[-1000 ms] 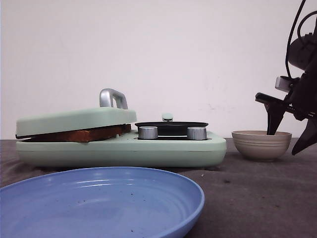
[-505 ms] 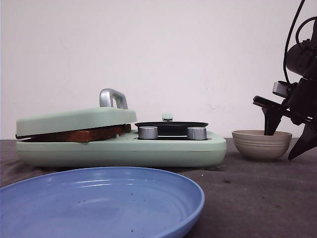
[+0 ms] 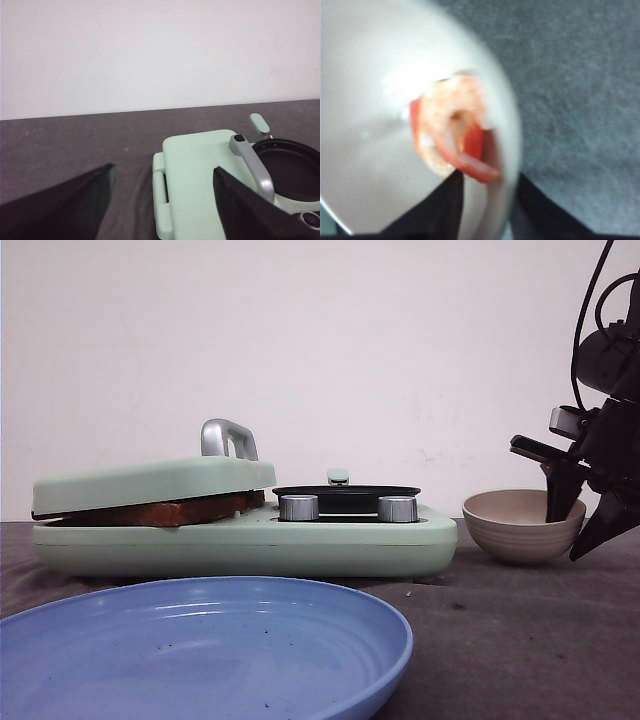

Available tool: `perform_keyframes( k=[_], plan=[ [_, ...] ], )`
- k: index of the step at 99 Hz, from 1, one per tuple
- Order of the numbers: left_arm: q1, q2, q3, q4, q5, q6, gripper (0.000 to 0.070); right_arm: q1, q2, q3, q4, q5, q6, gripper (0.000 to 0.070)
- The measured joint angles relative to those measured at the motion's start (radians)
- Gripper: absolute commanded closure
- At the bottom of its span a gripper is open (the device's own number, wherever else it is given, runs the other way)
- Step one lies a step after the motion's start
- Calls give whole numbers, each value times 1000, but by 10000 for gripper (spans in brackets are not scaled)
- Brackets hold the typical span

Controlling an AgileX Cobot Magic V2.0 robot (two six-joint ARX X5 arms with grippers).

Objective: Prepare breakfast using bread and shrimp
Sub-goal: 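Grasp the bowl rim with the right gripper and tilt it up, then lift the bowl with the right gripper and carry it over the frying pan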

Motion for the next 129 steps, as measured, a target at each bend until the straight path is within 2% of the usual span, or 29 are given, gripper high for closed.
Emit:
perform_keyframes(
  k=[31,98,129],
  plan=[
    [0,0,0,0,0,0,335,0,0,0,-7,0,0,695],
    [0,0,0,0,0,0,335,0,1,6,1,-3,0,695],
    [0,0,0,0,0,0,336,6,6,193,-40,-52,0,695]
  ],
)
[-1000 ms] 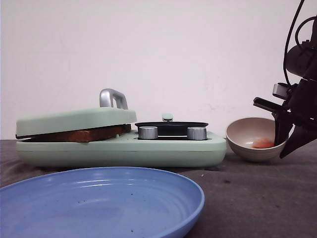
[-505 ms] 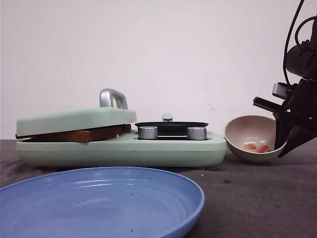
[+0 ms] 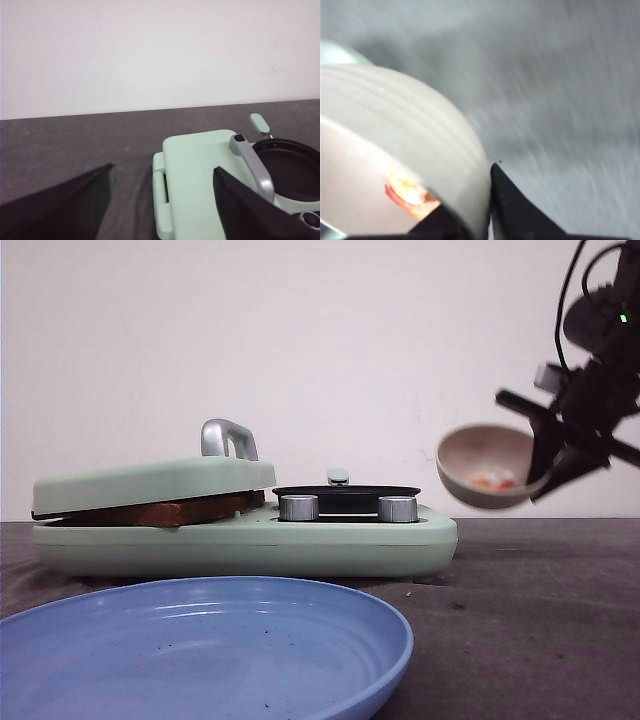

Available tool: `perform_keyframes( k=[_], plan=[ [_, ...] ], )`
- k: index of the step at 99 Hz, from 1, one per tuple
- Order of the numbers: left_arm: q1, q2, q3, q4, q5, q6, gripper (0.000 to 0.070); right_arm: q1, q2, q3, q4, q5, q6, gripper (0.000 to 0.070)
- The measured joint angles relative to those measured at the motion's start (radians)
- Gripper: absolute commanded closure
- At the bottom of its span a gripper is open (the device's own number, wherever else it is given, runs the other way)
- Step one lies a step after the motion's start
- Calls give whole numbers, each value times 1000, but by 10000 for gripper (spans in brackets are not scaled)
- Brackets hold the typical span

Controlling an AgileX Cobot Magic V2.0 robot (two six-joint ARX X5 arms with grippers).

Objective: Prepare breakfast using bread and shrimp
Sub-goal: 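Lift the bowl with the right gripper and carry it over the frying pan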

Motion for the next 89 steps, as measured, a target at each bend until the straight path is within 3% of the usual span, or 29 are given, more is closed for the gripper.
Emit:
perform_keyframes(
  k=[24,47,64,89],
  plan=[
    [0,0,0,0,0,0,336,49,0,155,-16,-19,0,695],
    [0,0,0,0,0,0,335,166,0,186,107,-12,-3,695],
    [0,0,0,0,0,0,335,261,0,186,185,113,-66,695],
    [0,0,0,-5,0,0,335,385,0,186,281,367,-270,695]
  ],
)
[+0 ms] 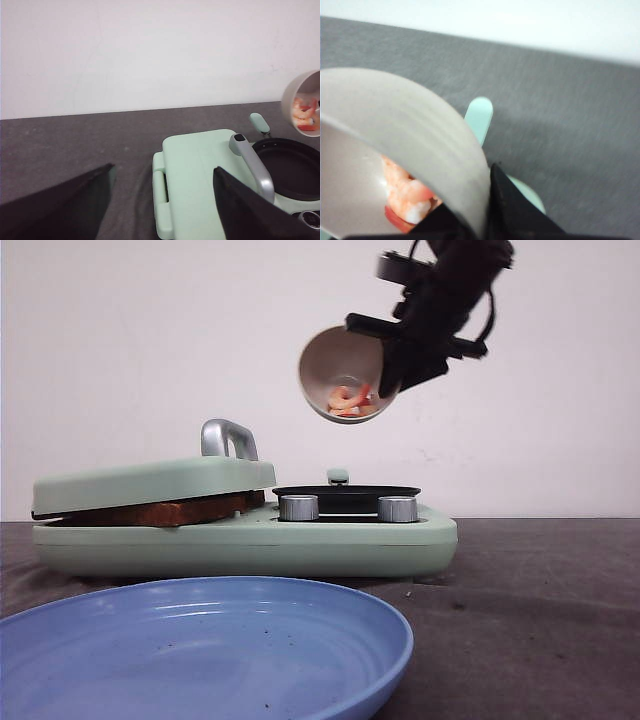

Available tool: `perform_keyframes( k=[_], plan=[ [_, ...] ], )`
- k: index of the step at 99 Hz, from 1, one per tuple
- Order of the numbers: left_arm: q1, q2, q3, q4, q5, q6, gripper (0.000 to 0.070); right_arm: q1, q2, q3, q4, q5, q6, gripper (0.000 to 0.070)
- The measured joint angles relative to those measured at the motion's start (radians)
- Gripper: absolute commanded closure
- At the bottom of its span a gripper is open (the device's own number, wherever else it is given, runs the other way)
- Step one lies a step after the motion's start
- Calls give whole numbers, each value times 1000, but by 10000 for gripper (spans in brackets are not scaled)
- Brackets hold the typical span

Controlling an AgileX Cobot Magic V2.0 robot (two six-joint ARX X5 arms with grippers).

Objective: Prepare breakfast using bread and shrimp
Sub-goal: 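Lift the bowl with the right gripper and carry it over the frying pan, then tip the bowl with the right gripper to pour shrimp into the pan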

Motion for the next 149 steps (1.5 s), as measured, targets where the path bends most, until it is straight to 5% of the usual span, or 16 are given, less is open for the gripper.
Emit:
perform_keyframes(
  k=[16,50,149],
  plan=[
    [0,0,0,-4,0,0,336,60,0,0,72,153,-134,695],
    [0,0,0,-38,0,0,335,91,0,-114,319,284,-318,695],
    [0,0,0,-48,0,1,335,161,0,-264,666,378,-498,695]
  ],
)
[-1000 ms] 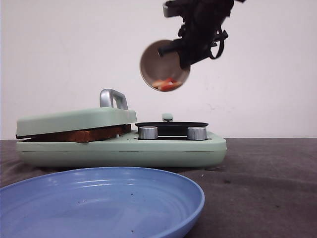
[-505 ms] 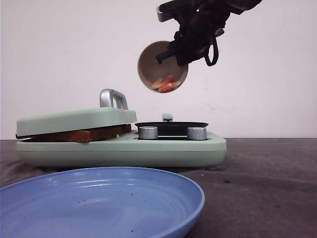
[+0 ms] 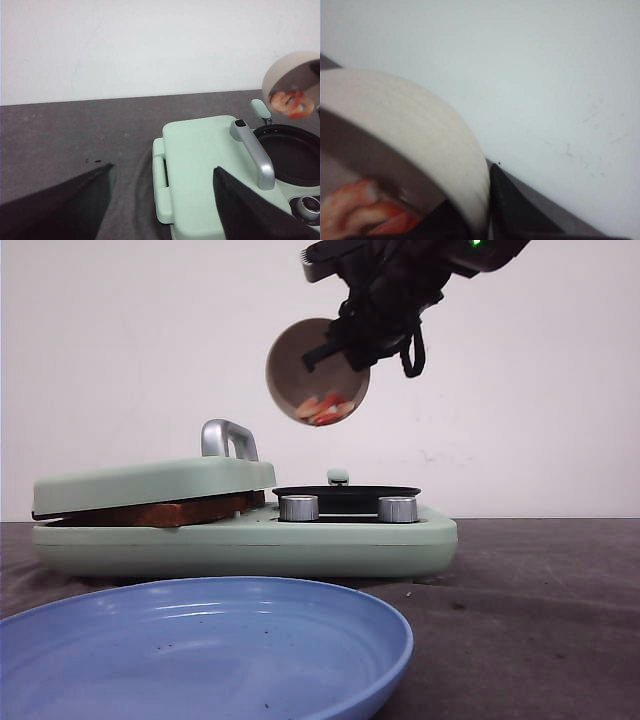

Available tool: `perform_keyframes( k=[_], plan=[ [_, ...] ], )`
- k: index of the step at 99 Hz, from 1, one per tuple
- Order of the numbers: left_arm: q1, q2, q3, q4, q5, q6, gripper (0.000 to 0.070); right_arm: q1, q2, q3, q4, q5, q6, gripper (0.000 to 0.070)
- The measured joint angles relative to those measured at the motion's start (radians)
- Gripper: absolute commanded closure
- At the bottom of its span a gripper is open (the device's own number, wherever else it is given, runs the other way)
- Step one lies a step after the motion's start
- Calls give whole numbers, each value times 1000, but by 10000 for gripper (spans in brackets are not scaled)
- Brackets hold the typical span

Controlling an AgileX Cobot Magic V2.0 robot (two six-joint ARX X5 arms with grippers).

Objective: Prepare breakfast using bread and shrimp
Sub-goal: 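Tip the bowl with the right gripper to pour shrimp into the pan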

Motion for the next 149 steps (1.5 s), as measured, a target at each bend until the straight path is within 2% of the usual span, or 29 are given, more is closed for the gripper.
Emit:
perform_keyframes(
  k=[25,78,98,116,149],
  plan=[
    [0,0,0,0,0,0,335,-6,0,-44,72,64,-17,695],
    [0,0,0,0,0,0,335,-3,-2,-44,36,60,-13,694],
    [0,0,0,0,0,0,336,-21,-63,-50,-69,54,53,694],
    [0,0,0,0,0,0,336,-79,-187,-50,-224,-4,163,694],
    [0,0,0,-1,0,0,336,-280,-385,-50,-653,-211,409,694]
  ],
)
